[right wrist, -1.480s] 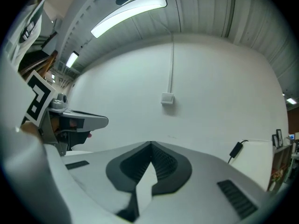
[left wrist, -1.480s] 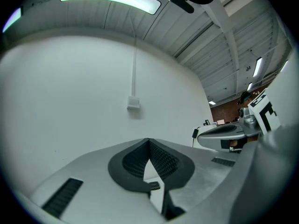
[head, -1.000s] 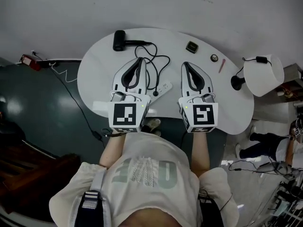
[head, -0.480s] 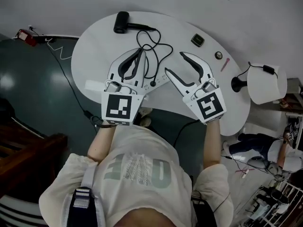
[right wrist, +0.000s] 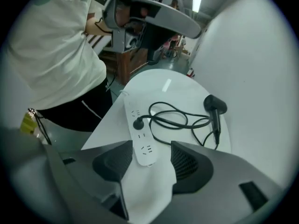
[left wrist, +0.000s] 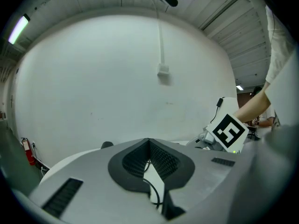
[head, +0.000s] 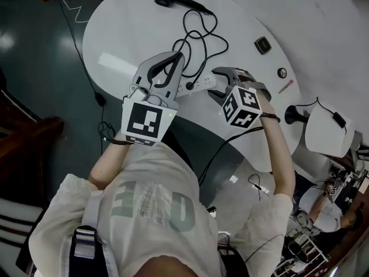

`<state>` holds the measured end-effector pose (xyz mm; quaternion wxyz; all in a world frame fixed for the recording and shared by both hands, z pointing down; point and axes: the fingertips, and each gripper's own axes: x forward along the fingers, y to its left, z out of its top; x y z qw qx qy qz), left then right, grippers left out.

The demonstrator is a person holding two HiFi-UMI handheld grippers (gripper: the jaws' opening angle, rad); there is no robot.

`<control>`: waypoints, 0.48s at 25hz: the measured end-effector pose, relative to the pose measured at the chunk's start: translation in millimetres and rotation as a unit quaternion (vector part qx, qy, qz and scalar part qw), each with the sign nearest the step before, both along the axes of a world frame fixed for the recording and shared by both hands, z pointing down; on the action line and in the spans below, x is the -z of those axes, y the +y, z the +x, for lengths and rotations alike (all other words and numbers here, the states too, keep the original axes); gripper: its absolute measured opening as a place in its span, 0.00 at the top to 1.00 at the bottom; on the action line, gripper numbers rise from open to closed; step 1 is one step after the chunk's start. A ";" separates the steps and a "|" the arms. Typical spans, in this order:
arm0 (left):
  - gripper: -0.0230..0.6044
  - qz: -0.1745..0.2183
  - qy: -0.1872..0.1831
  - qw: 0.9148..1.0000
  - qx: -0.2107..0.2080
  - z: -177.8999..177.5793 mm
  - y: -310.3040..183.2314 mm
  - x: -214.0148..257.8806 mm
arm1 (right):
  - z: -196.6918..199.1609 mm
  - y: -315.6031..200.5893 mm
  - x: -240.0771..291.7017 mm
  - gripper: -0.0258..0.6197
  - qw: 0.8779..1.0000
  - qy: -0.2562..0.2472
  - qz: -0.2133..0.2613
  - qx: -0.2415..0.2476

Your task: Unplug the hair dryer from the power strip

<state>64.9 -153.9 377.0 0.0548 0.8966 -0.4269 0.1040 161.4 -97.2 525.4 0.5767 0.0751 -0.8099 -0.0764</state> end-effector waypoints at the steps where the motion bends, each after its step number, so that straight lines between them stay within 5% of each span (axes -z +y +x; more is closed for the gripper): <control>1: 0.96 -0.007 -0.002 1.000 0.001 1.0 0.6 -6.8 | 2.5 -1.0 -12.0 0.56 1.000 0.019 -0.010 0.015; 7: 0.96 -0.027 0.000 1.000 -0.002 -2.6 -0.3 -30.6 | 6.3 5.6 -71.8 0.56 0.984 0.118 -0.047 0.124; 12: 0.96 -0.031 0.007 0.999 0.024 -11.8 -13.3 -37.1 | 6.5 3.8 -79.7 0.58 0.978 0.141 -0.035 0.149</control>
